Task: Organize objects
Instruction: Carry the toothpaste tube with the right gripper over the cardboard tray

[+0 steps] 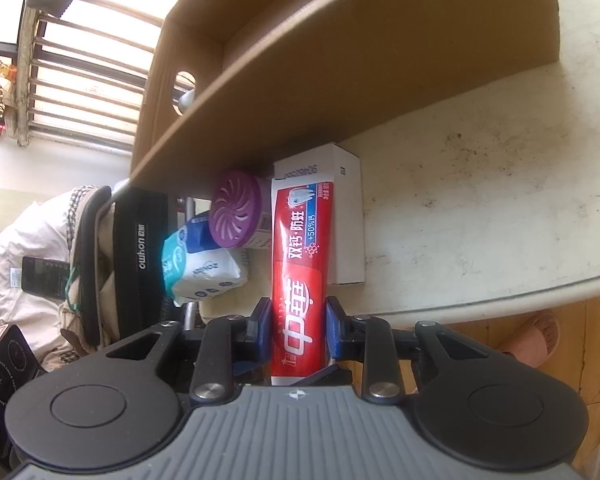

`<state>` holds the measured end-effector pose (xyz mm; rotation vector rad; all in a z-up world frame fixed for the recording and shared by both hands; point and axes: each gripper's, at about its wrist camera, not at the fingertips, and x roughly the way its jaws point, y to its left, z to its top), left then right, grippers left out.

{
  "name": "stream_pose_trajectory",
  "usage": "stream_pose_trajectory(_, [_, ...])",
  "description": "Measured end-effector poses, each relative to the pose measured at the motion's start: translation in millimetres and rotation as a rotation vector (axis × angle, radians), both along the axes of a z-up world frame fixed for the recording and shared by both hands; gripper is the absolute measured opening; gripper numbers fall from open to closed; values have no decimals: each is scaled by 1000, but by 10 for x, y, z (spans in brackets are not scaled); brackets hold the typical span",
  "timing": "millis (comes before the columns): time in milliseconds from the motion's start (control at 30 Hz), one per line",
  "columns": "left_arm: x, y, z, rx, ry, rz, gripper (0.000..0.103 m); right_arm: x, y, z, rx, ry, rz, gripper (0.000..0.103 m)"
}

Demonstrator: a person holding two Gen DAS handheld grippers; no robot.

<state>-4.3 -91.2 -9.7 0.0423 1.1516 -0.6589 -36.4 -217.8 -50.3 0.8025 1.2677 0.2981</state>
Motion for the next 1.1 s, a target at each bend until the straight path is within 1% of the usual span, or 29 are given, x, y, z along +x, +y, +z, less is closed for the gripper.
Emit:
stream_pose_trajectory(267, [-89,24,338,-6,-38,-21,38,-35,25,305,7,-32,-35,31])
stream_pose_trajectory(367, [-111,39,533,-12,-60,-28,38,-47,21,471,15,-46,-50,31])
stream_pose_trajectory(533, [-150,82,967,-29,-113,-36,38,-63,40,885,20,-86,-62,31])
stream_pose_trajectory(700, [-215,133,1459,-31,-191,-56,38,-61,104,1405,10,-142,-68,31])
stream_pose_trajectory(833, [-263,204,1798,-43,-245,-67,38,-69,146,1783,4,-189,-78,31])
stream_pose_trajectory(967, [-253,172,1984,-70,-265,-60,38,-97,156,2063,1,-232,-94,31])
stream_pose_trajectory(1100, [-202,130,2061,-90,-258,-43,38,-53,71,2186,23,-241,-108,31])
